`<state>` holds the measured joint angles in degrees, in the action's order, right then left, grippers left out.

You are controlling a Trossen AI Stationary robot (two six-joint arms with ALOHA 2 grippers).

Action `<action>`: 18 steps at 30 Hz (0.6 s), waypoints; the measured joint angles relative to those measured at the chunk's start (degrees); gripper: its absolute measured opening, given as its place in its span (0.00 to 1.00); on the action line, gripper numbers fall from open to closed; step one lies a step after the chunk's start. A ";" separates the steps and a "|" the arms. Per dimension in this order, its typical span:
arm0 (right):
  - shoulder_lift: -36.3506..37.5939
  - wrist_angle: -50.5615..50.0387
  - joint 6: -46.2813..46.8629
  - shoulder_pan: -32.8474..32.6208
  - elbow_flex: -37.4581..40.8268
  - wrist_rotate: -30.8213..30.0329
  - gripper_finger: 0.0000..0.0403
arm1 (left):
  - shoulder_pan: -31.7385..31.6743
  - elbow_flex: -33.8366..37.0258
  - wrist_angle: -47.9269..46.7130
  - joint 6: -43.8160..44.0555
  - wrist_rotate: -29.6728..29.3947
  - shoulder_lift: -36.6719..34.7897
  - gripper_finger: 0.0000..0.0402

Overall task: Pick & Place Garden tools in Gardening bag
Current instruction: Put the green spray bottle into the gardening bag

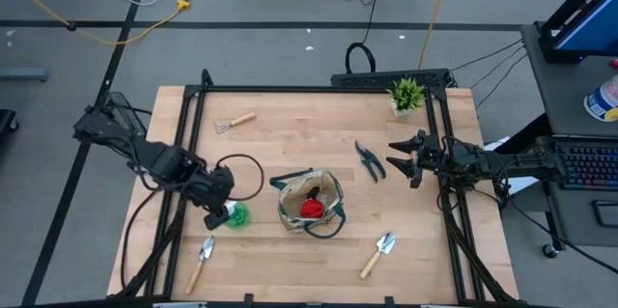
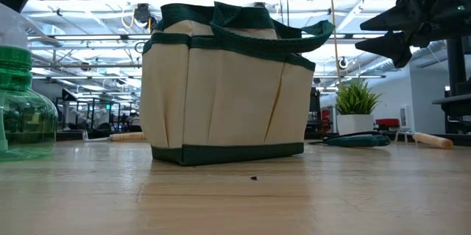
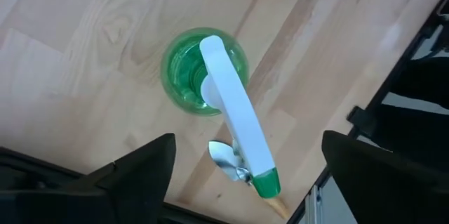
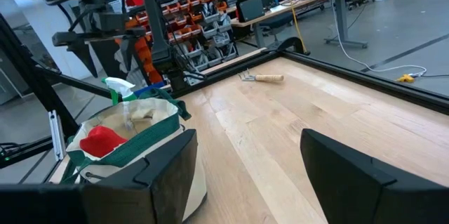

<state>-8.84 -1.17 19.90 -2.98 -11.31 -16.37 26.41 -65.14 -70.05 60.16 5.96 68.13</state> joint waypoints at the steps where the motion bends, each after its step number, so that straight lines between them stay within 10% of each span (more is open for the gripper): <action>1: 0.00 0.00 0.00 0.00 0.00 -0.01 0.62 | 0.00 0.00 -0.02 -0.07 -0.01 0.25 0.92; 18: -0.02 0.00 0.00 0.00 -0.04 0.01 0.62 | 0.04 0.02 -0.08 -0.12 -2.59 0.66 0.96</action>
<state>-8.86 -1.17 19.90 -2.98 -11.35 -16.36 26.46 -65.12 -70.13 60.05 3.37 68.79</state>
